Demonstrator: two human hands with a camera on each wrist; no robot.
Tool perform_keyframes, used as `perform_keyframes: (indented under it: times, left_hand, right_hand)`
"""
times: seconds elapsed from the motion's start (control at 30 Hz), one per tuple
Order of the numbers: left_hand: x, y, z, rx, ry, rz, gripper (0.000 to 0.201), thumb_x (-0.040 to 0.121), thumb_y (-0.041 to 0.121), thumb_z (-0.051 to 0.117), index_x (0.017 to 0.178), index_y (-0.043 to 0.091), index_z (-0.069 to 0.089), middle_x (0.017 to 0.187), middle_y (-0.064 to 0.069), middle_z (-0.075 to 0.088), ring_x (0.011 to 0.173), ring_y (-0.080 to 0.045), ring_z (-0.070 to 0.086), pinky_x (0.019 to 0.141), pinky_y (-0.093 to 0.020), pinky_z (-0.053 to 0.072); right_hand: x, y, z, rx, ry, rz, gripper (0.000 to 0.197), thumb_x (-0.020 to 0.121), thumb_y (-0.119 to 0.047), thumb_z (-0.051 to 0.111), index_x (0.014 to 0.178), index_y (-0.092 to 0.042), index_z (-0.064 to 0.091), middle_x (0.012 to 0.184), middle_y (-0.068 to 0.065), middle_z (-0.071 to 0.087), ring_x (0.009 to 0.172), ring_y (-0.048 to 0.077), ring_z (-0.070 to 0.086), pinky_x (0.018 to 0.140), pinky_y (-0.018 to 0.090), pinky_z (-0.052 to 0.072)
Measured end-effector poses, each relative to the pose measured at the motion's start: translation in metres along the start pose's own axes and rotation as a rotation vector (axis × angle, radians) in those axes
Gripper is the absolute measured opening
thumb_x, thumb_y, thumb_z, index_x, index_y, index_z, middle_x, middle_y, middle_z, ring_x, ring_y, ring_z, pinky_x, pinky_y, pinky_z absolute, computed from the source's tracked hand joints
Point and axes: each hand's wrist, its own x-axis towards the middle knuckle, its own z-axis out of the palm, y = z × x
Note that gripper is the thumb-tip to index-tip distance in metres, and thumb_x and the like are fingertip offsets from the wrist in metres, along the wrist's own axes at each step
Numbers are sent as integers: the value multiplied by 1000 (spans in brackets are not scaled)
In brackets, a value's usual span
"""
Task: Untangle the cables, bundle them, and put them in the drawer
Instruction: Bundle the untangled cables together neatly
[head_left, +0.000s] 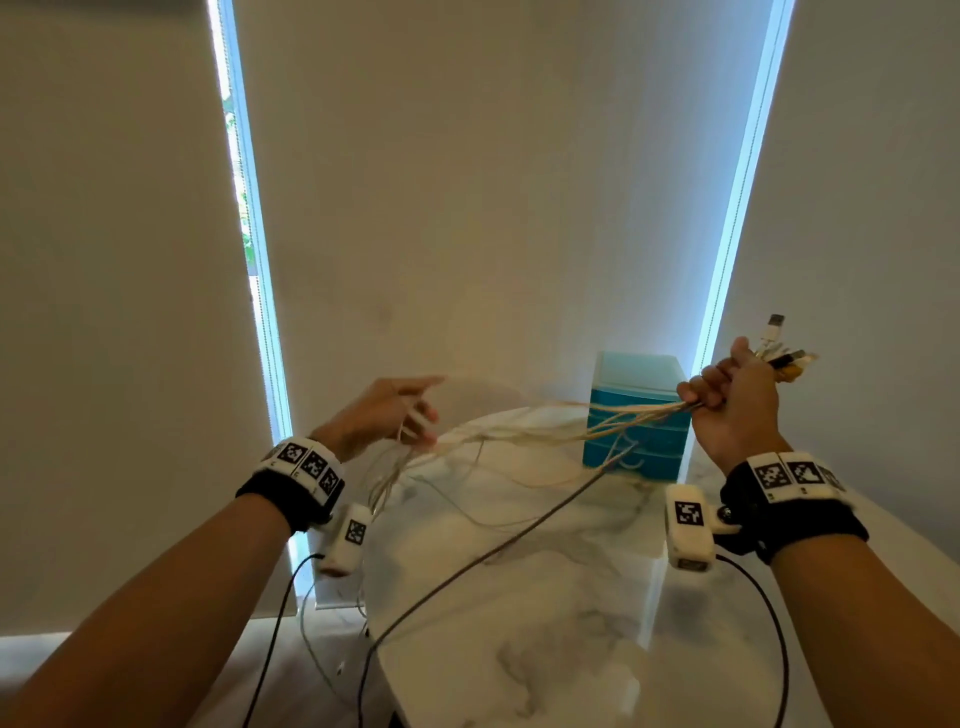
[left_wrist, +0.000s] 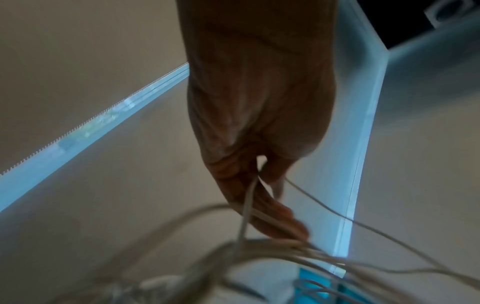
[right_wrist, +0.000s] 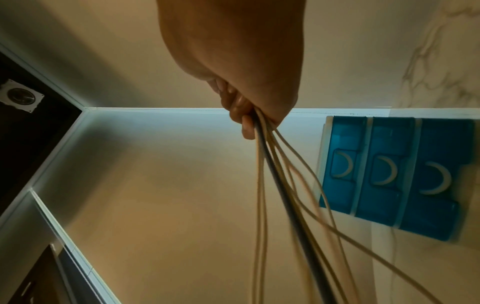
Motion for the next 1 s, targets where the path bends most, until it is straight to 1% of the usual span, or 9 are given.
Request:
perform_keyframes:
  times: [0.1, 0.2, 0.3, 0.4, 0.5, 0.6, 0.77, 0.93, 1.0]
  left_hand:
    - [-7, -6, -8, 96, -194, -27, 42, 104, -4, 45, 111, 11, 84, 83, -12, 70, 58, -16, 61, 54, -25, 53]
    - [-4, 3, -23, 38, 8, 61, 32, 104, -2, 51, 92, 8, 79, 72, -8, 65, 57, -20, 60, 56, -32, 53]
    - [-1, 19, -34, -94, 225, 186, 10, 102, 8, 67, 99, 17, 70, 73, -8, 69, 59, -22, 62, 59, -37, 55]
    - [0, 30, -39, -98, 342, 162, 37, 92, 28, 85, 114, 18, 57, 78, -5, 74, 60, -17, 61, 56, -30, 53]
    - [-2, 21, -43, 574, 356, 236, 39, 85, 63, 81, 97, 28, 68, 81, 8, 70, 69, -8, 62, 64, -28, 47]
    - [-3, -4, -40, 845, 69, 205, 60, 76, 86, 72, 75, 25, 72, 83, 10, 66, 75, -10, 62, 71, -32, 49]
    - [6, -38, -67, 813, 193, 153, 55, 75, 64, 80, 64, 15, 58, 73, 3, 60, 72, -22, 59, 71, -37, 47]
    - [6, -35, -63, -178, 273, -162, 17, 102, 15, 68, 86, 12, 65, 74, -6, 61, 58, -18, 61, 59, -33, 55]
    - [9, -26, -58, -82, 299, -212, 15, 99, 10, 61, 85, 13, 63, 68, -1, 52, 53, -16, 47, 54, -30, 42]
  right_hand:
    - [4, -6, -10, -37, 15, 7, 49, 111, -44, 52, 69, -24, 38, 57, -6, 28, 47, 11, 24, 51, 27, 33]
    - [4, -5, -14, -69, 35, 13, 48, 110, -45, 53, 69, -24, 38, 57, -6, 29, 47, 11, 25, 52, 27, 33]
    - [5, 2, -13, -59, 59, 16, 46, 110, -44, 55, 72, -24, 40, 57, -5, 29, 48, 12, 26, 53, 28, 35]
    - [9, 1, -12, -65, 100, -12, 43, 109, -43, 57, 73, -23, 42, 57, -6, 31, 47, 11, 27, 52, 27, 36]
    - [14, -11, -11, -38, 119, -59, 42, 109, -42, 56, 74, -24, 42, 58, -6, 30, 46, 12, 28, 51, 26, 35]
    - [15, -23, -7, -21, 104, -89, 40, 108, -39, 57, 73, -25, 43, 60, -5, 28, 48, 13, 25, 51, 25, 33]
    - [15, -28, -10, -64, 129, -118, 38, 107, -40, 59, 76, -24, 45, 60, -5, 29, 48, 13, 27, 52, 25, 35]
    - [13, -21, -6, -88, 135, -132, 39, 107, -42, 60, 74, -25, 45, 59, -6, 31, 46, 12, 28, 51, 26, 36]
    - [11, -22, -1, -135, 166, -161, 42, 106, -45, 61, 73, -24, 46, 56, -7, 35, 44, 11, 33, 51, 25, 38]
